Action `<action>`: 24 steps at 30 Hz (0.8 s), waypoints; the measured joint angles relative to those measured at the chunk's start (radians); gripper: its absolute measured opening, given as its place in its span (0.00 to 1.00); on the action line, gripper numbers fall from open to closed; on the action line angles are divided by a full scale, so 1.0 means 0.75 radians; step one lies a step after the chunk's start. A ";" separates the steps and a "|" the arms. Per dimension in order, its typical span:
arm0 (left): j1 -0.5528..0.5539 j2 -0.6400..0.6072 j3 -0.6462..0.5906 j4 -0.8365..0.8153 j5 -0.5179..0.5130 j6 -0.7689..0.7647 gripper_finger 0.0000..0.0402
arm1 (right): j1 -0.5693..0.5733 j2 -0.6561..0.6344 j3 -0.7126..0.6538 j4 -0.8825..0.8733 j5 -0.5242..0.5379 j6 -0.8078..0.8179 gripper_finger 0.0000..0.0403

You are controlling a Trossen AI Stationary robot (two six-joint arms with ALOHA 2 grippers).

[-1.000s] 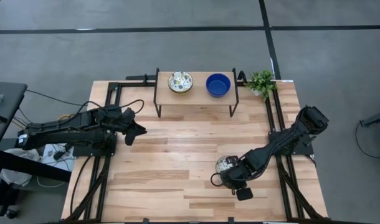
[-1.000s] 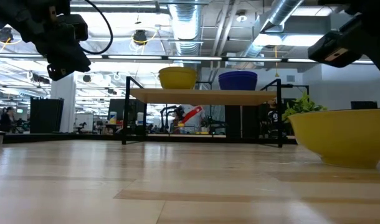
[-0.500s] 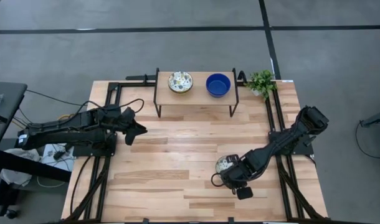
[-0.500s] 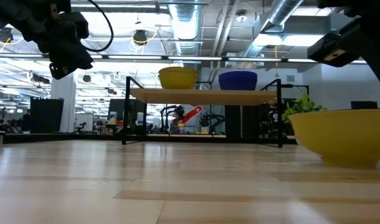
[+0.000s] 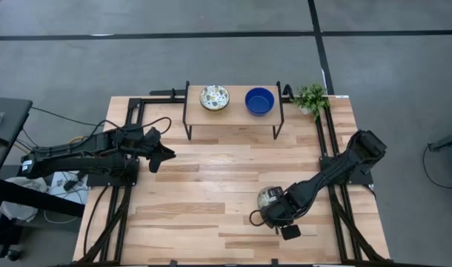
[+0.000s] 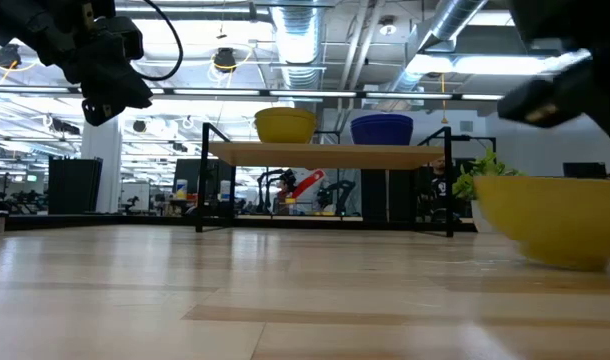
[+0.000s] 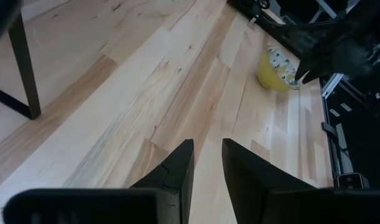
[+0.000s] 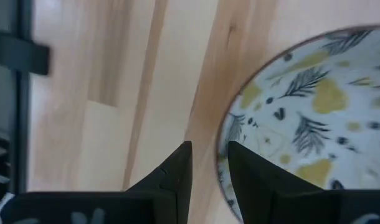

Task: Pick & Place Mini bowls
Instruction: Stack the white patterned bowl on top of the white patterned bowl on the shelf

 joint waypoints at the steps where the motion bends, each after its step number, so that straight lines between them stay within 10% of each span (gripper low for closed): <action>1: 0.000 0.000 0.000 0.001 0.000 0.000 0.20 | 0.006 0.022 0.000 -0.003 -0.003 -0.004 0.23; 24: 0.000 -0.001 0.000 0.040 0.000 0.000 0.20 | -0.004 0.091 0.000 -0.019 0.122 0.092 0.23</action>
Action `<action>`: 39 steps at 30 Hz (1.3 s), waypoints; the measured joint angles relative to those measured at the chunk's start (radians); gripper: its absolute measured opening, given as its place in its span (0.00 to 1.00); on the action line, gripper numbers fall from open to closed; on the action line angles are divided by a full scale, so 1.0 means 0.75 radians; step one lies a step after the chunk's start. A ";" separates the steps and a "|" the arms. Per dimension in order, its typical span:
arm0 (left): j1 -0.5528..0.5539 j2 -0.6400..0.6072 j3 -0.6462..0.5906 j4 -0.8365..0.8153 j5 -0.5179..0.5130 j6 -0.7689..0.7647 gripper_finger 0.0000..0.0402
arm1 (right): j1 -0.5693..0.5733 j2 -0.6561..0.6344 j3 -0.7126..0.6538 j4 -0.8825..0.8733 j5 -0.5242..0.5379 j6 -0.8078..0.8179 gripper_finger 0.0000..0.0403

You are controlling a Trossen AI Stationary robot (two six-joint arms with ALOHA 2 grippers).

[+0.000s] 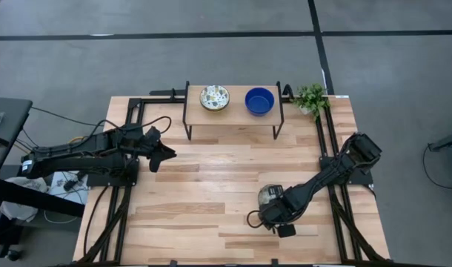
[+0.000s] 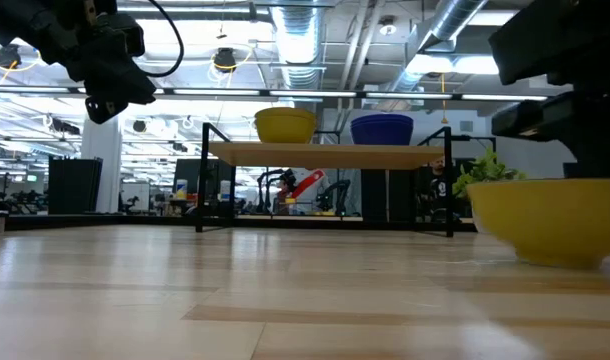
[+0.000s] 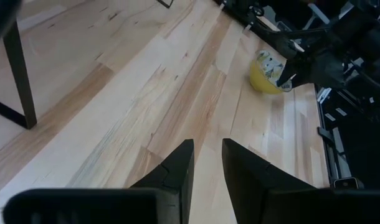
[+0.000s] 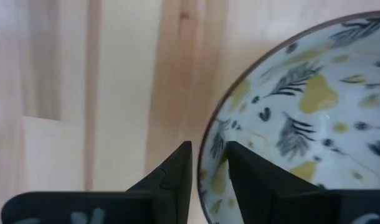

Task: Pick & Place Mini bowls
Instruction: Stack the white patterned bowl on top of the white patterned bowl on the shelf

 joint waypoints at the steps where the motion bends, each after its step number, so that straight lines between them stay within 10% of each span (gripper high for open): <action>1: 0.000 0.001 0.000 0.001 0.000 0.000 0.20 | 0.000 0.000 0.000 -0.005 0.015 0.000 0.23; 22: 0.000 0.001 0.000 0.031 0.000 -0.005 0.20 | -0.034 -0.006 0.084 -0.151 0.143 0.049 0.03; 39: 0.000 0.001 0.000 0.060 0.000 -0.005 0.20 | -0.184 0.001 0.572 -0.356 0.164 -0.062 0.00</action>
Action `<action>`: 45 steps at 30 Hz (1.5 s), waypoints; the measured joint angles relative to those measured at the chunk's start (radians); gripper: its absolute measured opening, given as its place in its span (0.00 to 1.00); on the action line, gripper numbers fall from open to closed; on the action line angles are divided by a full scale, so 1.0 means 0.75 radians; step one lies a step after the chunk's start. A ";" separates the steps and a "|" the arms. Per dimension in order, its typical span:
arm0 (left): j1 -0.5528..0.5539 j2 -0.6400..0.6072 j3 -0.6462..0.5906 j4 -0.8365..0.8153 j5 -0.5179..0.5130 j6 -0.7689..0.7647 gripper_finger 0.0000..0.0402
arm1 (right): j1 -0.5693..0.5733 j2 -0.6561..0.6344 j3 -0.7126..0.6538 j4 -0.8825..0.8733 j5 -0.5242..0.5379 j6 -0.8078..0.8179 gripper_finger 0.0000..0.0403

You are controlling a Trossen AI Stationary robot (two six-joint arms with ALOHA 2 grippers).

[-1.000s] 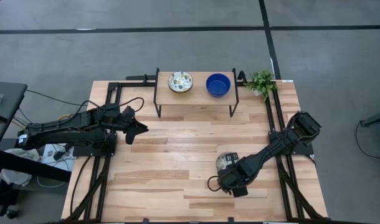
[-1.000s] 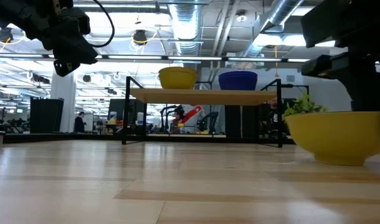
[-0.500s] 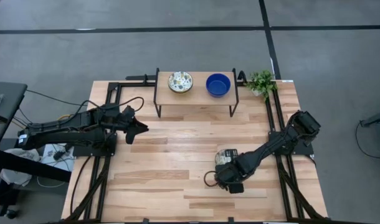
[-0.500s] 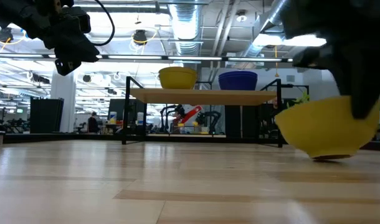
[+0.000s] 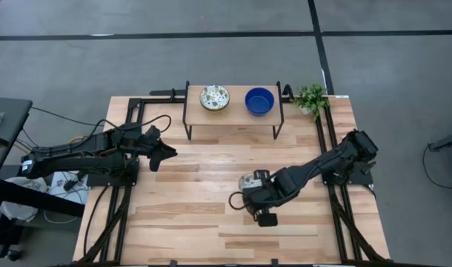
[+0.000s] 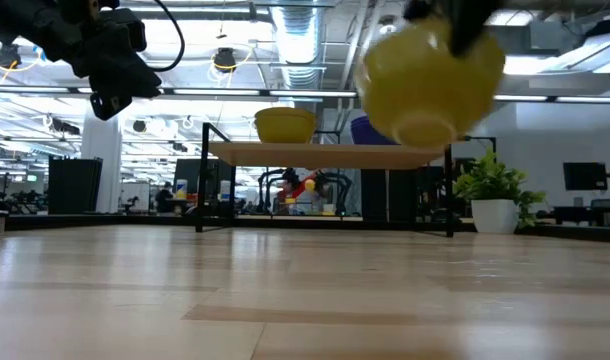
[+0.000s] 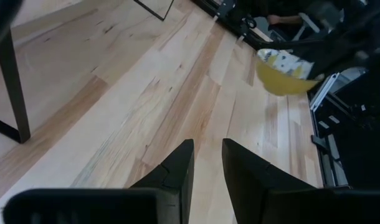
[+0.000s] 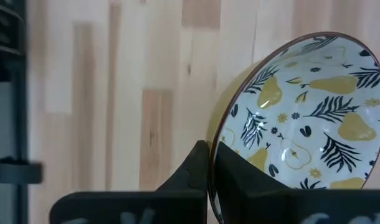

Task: Pick & Place Mini bowls
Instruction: Stack the white patterned bowl on top of the white patterned bowl on the shelf

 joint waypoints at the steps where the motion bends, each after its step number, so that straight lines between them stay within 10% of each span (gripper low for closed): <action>1: 0.000 0.000 0.000 0.002 0.000 0.000 0.20 | -0.010 0.000 0.037 -0.017 0.001 -0.014 0.00; 24: 0.000 0.000 0.000 0.038 0.000 0.000 0.20 | -0.297 -0.003 0.616 0.075 0.323 -0.982 0.00; 45: 0.000 0.000 0.000 0.075 -0.001 0.000 0.20 | -0.806 -0.003 0.635 0.438 0.205 -1.590 0.00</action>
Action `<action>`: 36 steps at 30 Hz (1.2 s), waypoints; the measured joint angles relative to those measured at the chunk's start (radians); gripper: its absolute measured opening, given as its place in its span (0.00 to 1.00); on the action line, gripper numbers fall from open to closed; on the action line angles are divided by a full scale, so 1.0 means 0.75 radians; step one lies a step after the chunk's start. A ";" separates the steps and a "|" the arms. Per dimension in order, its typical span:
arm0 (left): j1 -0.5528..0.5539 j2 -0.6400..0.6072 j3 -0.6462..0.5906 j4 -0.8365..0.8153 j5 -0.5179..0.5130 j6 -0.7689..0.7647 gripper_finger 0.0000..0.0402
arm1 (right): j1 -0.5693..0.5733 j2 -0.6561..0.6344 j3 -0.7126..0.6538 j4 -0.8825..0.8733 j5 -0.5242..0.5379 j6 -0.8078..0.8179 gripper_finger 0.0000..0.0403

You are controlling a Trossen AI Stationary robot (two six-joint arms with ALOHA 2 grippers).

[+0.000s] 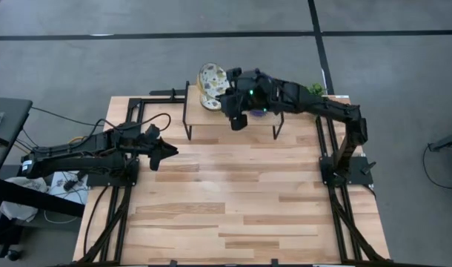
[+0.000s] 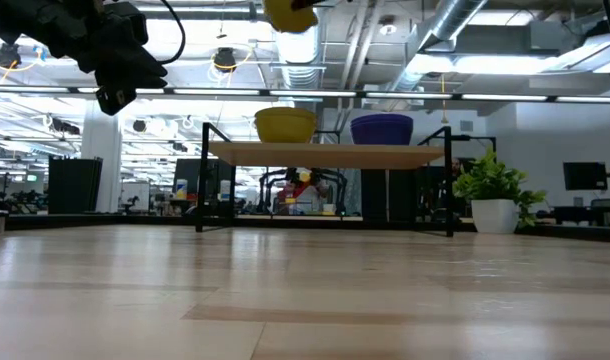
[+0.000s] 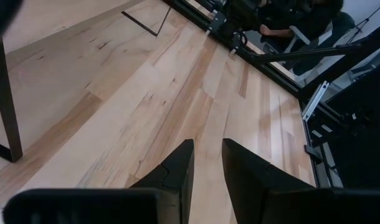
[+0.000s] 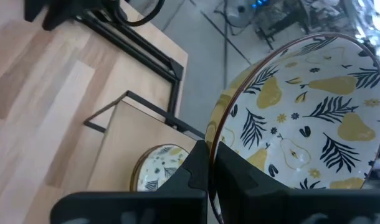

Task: Pick & Place Mini bowls
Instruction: Stack the white patterned bowl on top of the white patterned bowl on the shelf

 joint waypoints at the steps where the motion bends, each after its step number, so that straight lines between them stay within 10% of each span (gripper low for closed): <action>1: 0.000 0.000 0.000 0.004 0.000 0.000 0.20 | -0.022 0.000 0.000 0.000 -0.046 0.000 0.00; 17: 0.000 0.000 -0.001 0.025 0.000 0.000 0.20 | -0.235 0.110 -0.032 0.011 -0.313 -0.001 0.00; 36: 0.003 0.072 -0.001 0.094 -0.008 0.000 0.20 | -0.212 0.295 -0.010 -0.201 -0.100 -0.199 0.00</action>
